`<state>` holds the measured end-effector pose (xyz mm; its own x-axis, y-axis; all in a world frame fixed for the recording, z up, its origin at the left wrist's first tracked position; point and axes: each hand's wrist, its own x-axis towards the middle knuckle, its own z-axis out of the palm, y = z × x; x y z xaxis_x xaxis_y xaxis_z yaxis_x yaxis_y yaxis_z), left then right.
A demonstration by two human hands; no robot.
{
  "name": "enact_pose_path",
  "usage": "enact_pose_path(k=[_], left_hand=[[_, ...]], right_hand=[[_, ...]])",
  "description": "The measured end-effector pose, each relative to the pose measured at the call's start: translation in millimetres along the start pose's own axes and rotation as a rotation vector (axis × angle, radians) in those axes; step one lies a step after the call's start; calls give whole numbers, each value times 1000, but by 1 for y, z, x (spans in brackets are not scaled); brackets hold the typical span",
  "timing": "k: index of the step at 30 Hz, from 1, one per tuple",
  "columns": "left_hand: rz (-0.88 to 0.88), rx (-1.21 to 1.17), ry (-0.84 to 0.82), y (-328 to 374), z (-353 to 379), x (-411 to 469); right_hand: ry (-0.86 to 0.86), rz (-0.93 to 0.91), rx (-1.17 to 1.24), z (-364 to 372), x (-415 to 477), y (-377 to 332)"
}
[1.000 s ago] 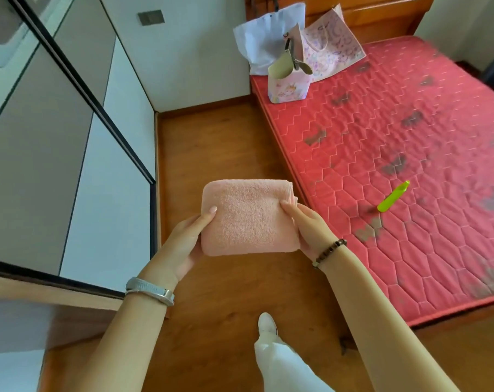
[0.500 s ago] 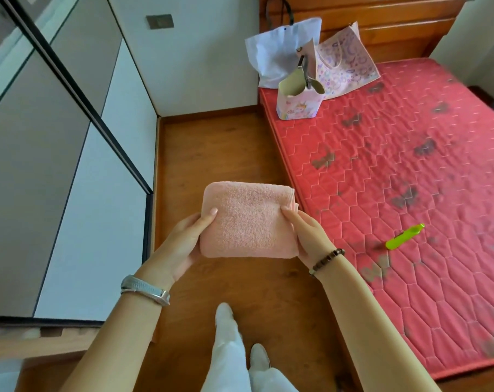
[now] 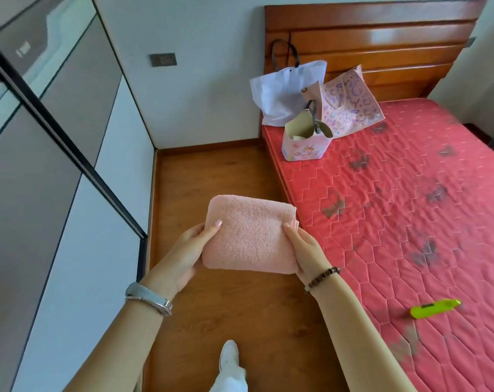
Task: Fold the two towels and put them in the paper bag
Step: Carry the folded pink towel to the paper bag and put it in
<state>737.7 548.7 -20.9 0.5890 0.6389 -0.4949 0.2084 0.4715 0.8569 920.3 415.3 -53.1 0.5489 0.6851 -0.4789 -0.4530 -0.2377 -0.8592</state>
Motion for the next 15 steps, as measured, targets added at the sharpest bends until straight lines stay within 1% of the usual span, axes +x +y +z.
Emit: enact_pose_path(k=[6,15], left_hand=[[-14,5,-20,39,-20,63],[-49,-13,-73,72,-20,143]], right_hand=[[33,-7,15,28,58,-28],[87,-9,5,35,125,-61]])
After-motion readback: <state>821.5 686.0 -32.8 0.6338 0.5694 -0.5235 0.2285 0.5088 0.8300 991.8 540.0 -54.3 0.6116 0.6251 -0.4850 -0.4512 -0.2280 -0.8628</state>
